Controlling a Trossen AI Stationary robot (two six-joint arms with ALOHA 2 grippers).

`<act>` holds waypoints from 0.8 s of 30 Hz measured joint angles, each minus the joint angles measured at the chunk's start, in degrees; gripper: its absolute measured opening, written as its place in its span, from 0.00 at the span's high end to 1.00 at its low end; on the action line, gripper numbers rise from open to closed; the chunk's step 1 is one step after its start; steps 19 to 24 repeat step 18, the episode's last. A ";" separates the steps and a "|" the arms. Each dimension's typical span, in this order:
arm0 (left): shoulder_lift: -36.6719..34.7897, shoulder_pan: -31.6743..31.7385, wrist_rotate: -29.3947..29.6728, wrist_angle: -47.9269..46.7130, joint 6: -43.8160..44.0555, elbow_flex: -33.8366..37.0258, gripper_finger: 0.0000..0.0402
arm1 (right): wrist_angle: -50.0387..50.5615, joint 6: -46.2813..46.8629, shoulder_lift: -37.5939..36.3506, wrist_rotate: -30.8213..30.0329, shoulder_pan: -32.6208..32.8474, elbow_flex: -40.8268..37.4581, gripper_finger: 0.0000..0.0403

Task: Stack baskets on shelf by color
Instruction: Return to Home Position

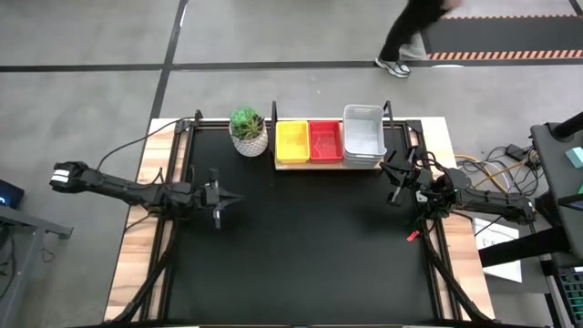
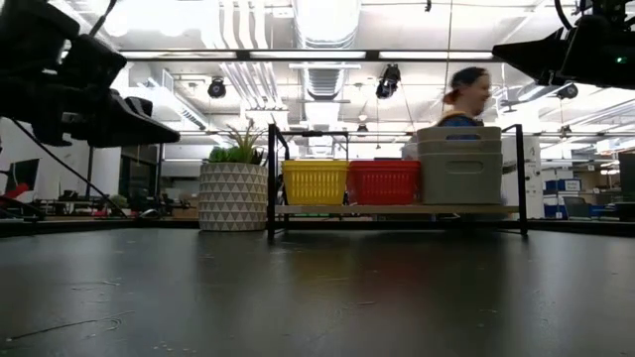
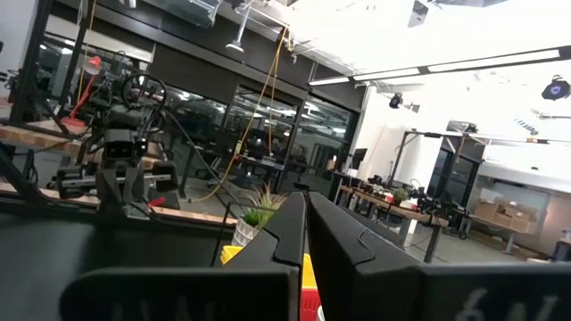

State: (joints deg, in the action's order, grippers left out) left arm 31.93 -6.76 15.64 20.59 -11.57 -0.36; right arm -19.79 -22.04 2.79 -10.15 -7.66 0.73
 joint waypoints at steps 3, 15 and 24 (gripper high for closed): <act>1.35 0.00 0.00 -0.14 0.01 0.00 1.00 | 0.00 0.00 0.00 0.00 0.00 0.00 0.98; 8.20 0.02 0.00 -0.10 0.33 0.02 1.00 | 0.00 0.00 0.00 0.00 0.00 0.00 0.98; 10.04 0.01 -0.02 -0.10 0.41 0.02 1.00 | 0.00 0.00 0.00 0.00 0.00 0.00 0.98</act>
